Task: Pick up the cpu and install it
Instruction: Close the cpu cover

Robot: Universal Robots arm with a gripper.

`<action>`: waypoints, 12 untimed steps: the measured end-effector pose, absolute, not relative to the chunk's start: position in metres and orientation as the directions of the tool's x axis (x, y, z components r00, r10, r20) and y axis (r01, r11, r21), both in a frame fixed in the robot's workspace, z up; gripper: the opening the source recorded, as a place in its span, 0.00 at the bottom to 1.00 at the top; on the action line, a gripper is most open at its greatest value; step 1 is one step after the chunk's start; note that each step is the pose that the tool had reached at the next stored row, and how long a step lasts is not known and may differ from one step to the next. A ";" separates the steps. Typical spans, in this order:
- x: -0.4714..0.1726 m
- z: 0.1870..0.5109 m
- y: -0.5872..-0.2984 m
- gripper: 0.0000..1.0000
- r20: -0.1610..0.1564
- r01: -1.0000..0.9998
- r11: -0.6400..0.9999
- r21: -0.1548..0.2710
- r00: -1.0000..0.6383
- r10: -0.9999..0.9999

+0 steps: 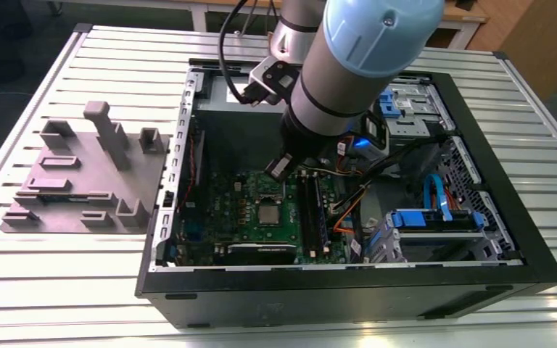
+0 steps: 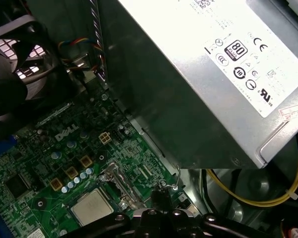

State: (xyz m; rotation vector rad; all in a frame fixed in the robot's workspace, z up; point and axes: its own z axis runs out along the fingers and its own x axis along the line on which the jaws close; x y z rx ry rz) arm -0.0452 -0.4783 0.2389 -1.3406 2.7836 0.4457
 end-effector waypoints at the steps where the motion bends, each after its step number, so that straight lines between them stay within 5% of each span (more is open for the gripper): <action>1: -0.045 0.239 -0.479 0.10 -0.141 -0.769 0.590 0.246 -0.631 -0.763; 12: -0.045 0.239 -0.486 0.10 -0.137 -0.769 0.592 0.243 -0.631 -0.764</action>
